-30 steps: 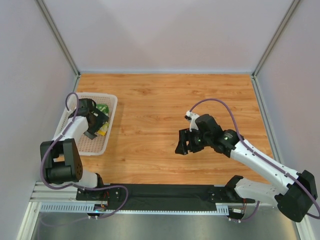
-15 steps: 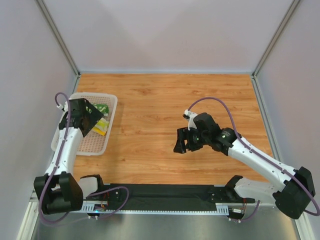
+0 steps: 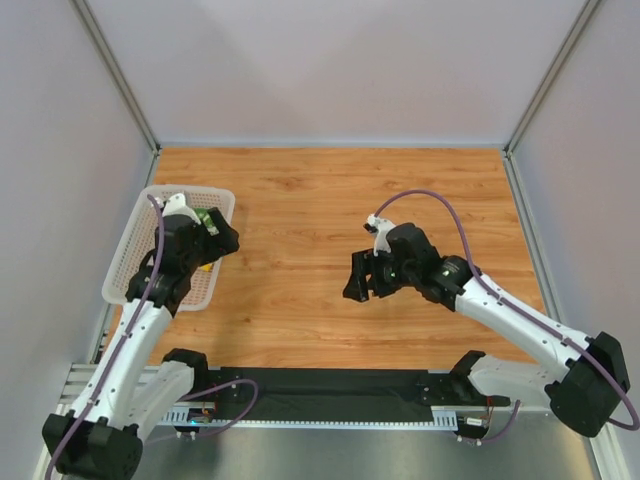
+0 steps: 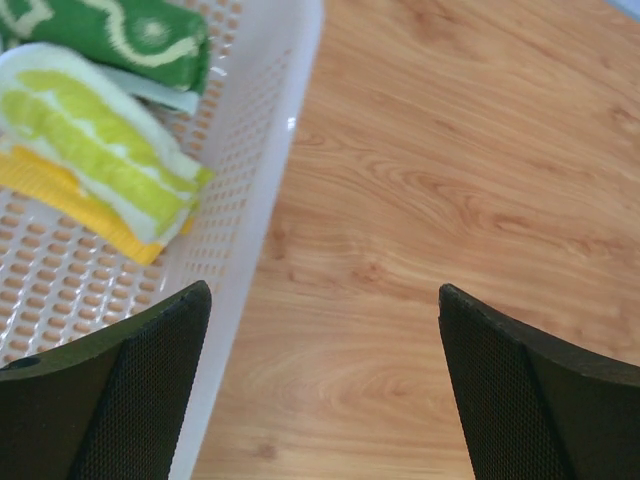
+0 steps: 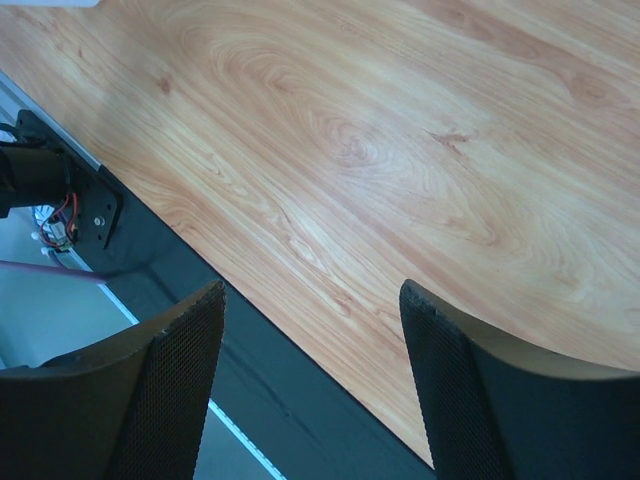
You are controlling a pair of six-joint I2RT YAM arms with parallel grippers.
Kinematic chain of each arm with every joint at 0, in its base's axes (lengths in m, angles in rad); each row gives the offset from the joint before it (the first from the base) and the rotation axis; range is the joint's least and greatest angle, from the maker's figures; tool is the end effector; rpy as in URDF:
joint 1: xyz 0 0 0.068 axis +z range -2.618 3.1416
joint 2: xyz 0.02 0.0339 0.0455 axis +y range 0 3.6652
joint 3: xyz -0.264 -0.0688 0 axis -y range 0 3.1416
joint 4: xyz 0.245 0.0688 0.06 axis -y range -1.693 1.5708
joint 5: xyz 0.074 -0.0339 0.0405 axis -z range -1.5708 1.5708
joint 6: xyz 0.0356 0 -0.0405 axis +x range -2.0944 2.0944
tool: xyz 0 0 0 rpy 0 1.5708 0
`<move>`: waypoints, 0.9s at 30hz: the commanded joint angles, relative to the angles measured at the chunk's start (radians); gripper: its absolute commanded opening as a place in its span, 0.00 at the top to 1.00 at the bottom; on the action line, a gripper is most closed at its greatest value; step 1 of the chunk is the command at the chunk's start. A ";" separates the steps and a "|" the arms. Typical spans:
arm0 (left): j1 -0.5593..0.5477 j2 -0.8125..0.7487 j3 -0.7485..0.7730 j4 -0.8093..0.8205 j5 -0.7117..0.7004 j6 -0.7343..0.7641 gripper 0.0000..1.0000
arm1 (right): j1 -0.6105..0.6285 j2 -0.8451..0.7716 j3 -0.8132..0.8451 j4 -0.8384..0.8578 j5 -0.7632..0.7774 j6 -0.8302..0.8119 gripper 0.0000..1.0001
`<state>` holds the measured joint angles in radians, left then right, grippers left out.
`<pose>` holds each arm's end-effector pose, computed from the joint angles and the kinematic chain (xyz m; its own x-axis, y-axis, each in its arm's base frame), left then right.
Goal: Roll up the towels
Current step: Place the rolled towel into the container
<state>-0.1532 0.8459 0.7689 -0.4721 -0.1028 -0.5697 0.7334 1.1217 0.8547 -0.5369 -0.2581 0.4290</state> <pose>0.1855 -0.0250 0.2950 -0.4696 -0.4704 -0.7472 -0.2232 0.8820 -0.4150 0.1668 0.1626 0.2665 -0.8104 -0.1889 -0.5546 -0.4857 0.7459 0.4558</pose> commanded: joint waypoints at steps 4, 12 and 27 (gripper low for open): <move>-0.147 -0.128 -0.074 0.154 -0.049 0.116 0.00 | 0.000 -0.121 -0.045 0.066 0.079 -0.045 0.29; -0.454 -0.248 -0.218 0.329 -0.205 0.290 0.01 | 0.001 -0.333 -0.137 0.143 0.146 -0.024 0.28; -0.637 -0.476 -0.431 0.409 -0.805 0.560 0.00 | 0.003 -0.543 -0.290 0.285 0.201 0.030 0.09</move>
<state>-0.7898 0.3912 0.3565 -0.0937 -0.6437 -0.0841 0.7334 0.6228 0.5827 -0.3363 -0.0956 0.4507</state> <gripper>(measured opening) 0.993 0.872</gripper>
